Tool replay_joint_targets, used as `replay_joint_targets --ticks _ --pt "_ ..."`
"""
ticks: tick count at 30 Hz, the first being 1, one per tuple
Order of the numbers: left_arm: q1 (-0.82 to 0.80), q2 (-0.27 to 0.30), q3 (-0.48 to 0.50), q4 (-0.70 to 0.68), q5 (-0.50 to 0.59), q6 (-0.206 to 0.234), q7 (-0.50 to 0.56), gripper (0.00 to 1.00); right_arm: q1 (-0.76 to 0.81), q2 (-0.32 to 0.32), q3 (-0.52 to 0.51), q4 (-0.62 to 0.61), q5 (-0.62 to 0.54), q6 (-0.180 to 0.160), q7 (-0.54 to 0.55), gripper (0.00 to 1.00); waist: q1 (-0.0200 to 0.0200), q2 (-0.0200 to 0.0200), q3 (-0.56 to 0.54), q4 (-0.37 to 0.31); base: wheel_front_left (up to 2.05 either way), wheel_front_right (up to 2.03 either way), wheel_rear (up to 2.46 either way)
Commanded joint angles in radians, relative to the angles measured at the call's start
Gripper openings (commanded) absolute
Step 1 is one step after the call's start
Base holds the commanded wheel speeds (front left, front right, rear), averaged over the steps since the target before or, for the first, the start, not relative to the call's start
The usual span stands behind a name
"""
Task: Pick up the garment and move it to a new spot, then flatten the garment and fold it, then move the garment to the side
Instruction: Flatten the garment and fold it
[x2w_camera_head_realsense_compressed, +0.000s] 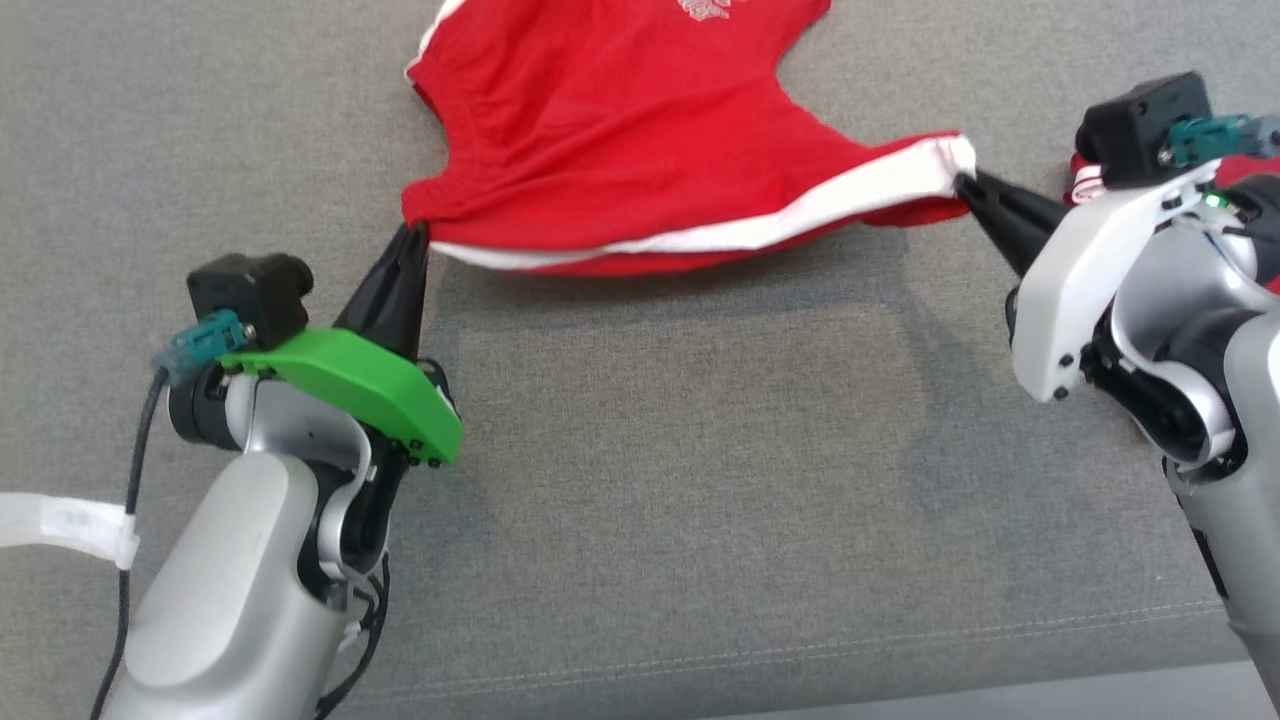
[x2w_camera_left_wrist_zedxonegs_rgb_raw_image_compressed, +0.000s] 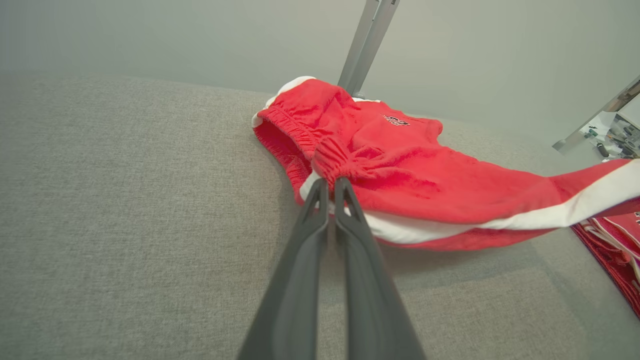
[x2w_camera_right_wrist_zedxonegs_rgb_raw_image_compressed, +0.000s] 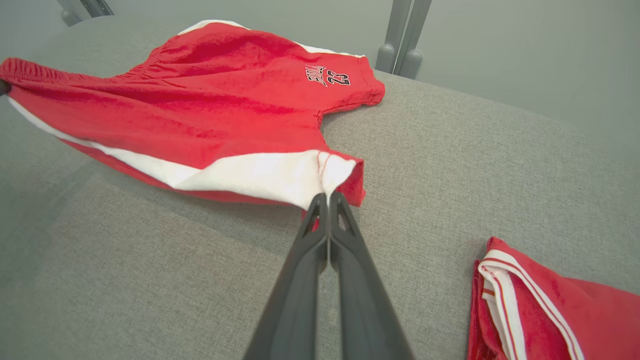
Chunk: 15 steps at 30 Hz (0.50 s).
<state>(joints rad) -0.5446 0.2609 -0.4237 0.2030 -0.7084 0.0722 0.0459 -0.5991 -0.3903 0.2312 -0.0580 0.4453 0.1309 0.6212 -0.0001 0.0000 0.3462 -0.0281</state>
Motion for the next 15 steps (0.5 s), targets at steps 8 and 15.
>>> replay_joint_targets --ticks 8,15 --pt "0.192 0.076 -0.067 -0.106 0.064 0.088 0.083 0.0 0.19 -0.07 0.024 -0.132 0.088 0.0 0.21 0.0 0.0001 0.0 -0.151 0.022 0.0 0.0 0.0" --pt "0.299 0.145 -0.115 -0.201 0.092 0.13 0.172 0.0 0.295 -0.144 0.049 -0.24 0.166 0.0 0.309 0.0 0.0001 0.0 -0.18 0.025 0.0 0.0 0.0"
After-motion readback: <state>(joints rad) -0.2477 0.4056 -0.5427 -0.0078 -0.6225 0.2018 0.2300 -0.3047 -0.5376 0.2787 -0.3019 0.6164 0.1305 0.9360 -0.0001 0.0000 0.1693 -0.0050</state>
